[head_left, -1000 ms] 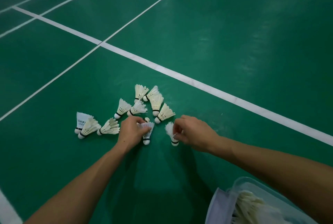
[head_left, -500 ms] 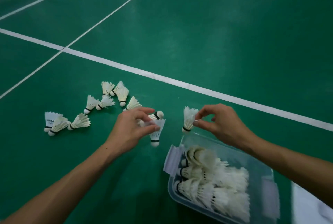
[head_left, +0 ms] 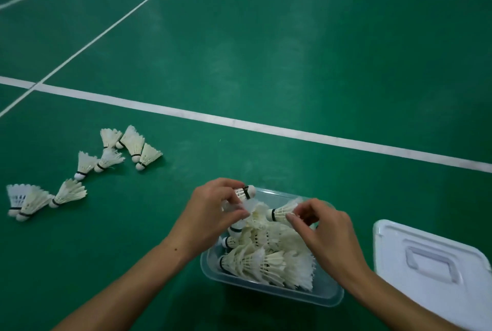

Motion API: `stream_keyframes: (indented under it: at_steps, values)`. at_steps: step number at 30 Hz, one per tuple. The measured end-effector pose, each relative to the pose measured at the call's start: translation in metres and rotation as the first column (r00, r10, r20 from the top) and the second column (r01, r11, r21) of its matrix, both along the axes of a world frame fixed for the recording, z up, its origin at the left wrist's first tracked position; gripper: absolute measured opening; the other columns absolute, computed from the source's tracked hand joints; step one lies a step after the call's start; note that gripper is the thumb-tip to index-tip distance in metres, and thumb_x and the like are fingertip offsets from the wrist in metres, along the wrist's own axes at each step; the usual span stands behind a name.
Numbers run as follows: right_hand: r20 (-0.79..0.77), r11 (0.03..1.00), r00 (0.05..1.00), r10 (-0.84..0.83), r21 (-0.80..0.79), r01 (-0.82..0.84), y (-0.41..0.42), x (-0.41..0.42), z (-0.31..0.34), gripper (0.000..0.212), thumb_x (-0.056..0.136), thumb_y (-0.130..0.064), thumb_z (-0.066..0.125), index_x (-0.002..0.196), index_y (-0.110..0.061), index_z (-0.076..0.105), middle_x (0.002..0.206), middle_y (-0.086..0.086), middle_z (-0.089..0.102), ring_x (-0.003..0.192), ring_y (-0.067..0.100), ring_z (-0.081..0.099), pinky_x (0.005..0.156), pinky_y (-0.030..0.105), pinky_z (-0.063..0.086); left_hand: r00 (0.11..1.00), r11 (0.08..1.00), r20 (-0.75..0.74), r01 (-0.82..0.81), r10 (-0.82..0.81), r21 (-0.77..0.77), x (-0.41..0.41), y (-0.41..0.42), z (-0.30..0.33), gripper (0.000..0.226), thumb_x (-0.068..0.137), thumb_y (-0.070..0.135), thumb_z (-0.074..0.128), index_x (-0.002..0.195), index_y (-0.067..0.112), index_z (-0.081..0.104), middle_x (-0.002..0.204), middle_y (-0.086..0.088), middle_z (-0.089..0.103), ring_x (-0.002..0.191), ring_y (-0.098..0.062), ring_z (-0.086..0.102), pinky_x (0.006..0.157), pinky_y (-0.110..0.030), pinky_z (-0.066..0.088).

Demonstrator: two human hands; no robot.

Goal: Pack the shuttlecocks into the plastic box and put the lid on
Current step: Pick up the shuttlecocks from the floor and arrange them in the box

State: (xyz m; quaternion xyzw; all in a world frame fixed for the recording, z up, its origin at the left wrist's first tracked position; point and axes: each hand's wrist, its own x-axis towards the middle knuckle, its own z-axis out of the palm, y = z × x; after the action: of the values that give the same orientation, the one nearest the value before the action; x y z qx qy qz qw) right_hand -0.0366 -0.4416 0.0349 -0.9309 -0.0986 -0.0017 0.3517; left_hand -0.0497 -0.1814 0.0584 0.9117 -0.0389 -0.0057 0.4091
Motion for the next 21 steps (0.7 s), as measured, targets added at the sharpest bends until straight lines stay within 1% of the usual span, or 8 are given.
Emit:
stream_keyframes:
  at_steps: [3, 7, 12, 14, 16, 18, 21]
  values:
    - [-0.004, 1.0, 1.0, 0.014, 0.019, -0.013, 0.011, 0.004, -0.015, 0.015, 0.089, -0.036, 0.082, 0.084, -0.029, 0.07, 0.072, -0.02, 0.068, 0.07, 0.0, 0.067, 0.063, 0.022, 0.056, 0.999, 0.996, 0.013, 0.029, -0.03, 0.089, 0.0, -0.006, -0.01, 0.016, 0.083, 0.029, 0.085, 0.081, 0.033, 0.071, 0.129, 0.012, 0.068, 0.114, 0.0, 0.061, 0.104, -0.031, 0.053]
    - [-0.026, 0.999, 0.999, 0.038, 0.038, -0.037, 0.026, 0.01, -0.031, 0.014, 0.09, -0.037, 0.08, 0.088, -0.027, 0.072, 0.075, -0.018, 0.069, 0.07, 0.001, 0.067, 0.067, 0.026, 0.059, 0.999, 0.989, 0.042, 0.025, -0.031, 0.147, -0.002, -0.007, -0.019, 0.012, 0.083, 0.028, 0.085, 0.084, 0.028, 0.074, 0.13, 0.011, 0.067, 0.118, -0.002, 0.059, 0.104, -0.029, 0.052]
    - [-0.078, 0.999, 0.996, 0.043, 0.008, -0.042, 0.032, 0.013, -0.05, 0.013, 0.091, -0.039, 0.079, 0.091, -0.032, 0.068, 0.078, -0.019, 0.068, 0.072, -0.003, 0.065, 0.07, 0.022, 0.06, 0.997, 0.985, 0.069, 0.029, -0.042, 0.171, 0.0, -0.009, -0.023, 0.013, 0.081, 0.028, 0.086, 0.083, 0.025, 0.074, 0.13, 0.01, 0.067, 0.12, -0.004, 0.058, 0.103, -0.031, 0.052]
    - [-0.099, 1.0, 0.995, 0.026, -0.002, -0.026, 0.029, 0.015, -0.052, 0.014, 0.091, -0.039, 0.079, 0.09, -0.035, 0.066, 0.079, -0.02, 0.068, 0.073, -0.004, 0.065, 0.069, 0.017, 0.056, 0.996, 0.983, 0.072, 0.035, -0.048, 0.182, 0.0, -0.008, -0.023, 0.012, 0.081, 0.029, 0.085, 0.084, 0.025, 0.074, 0.132, 0.01, 0.066, 0.121, -0.004, 0.058, 0.104, -0.032, 0.053]
    - [-0.159, 0.999, 0.986, 0.044, -0.017, -0.047, 0.026, 0.015, -0.053, 0.016, 0.091, -0.039, 0.079, 0.09, -0.038, 0.064, 0.081, -0.02, 0.068, 0.076, -0.005, 0.065, 0.069, 0.014, 0.052, 0.996, 0.981, 0.071, 0.043, -0.057, 0.19, -0.001, -0.008, -0.023, 0.012, 0.082, 0.03, 0.084, 0.085, 0.025, 0.074, 0.133, 0.01, 0.066, 0.123, -0.005, 0.057, 0.104, -0.033, 0.053]
    - [-0.21, 0.996, 0.975, 0.08, -0.03, -0.088, 0.026, 0.013, -0.054, 0.013, 0.091, -0.039, 0.079, 0.092, -0.036, 0.066, 0.083, -0.02, 0.069, 0.079, -0.006, 0.065, 0.072, 0.015, 0.051, 0.996, 0.98, 0.069, 0.049, -0.063, 0.191, -0.001, -0.008, -0.023, 0.012, 0.082, 0.031, 0.084, 0.085, 0.025, 0.073, 0.133, 0.01, 0.066, 0.123, -0.004, 0.056, 0.104, -0.034, 0.053]
    - [-0.226, 0.994, 0.969, 0.105, -0.001, -0.108, 0.026, 0.015, -0.051, 0.015, 0.089, -0.044, 0.079, 0.096, -0.035, 0.069, 0.089, -0.021, 0.069, 0.085, -0.006, 0.064, 0.082, 0.023, 0.058, 0.995, 0.984, 0.069, 0.056, -0.069, 0.17, 0.0, -0.009, -0.022, 0.013, 0.081, 0.03, 0.085, 0.083, 0.025, 0.073, 0.131, 0.012, 0.066, 0.122, -0.005, 0.058, 0.102, -0.037, 0.055]
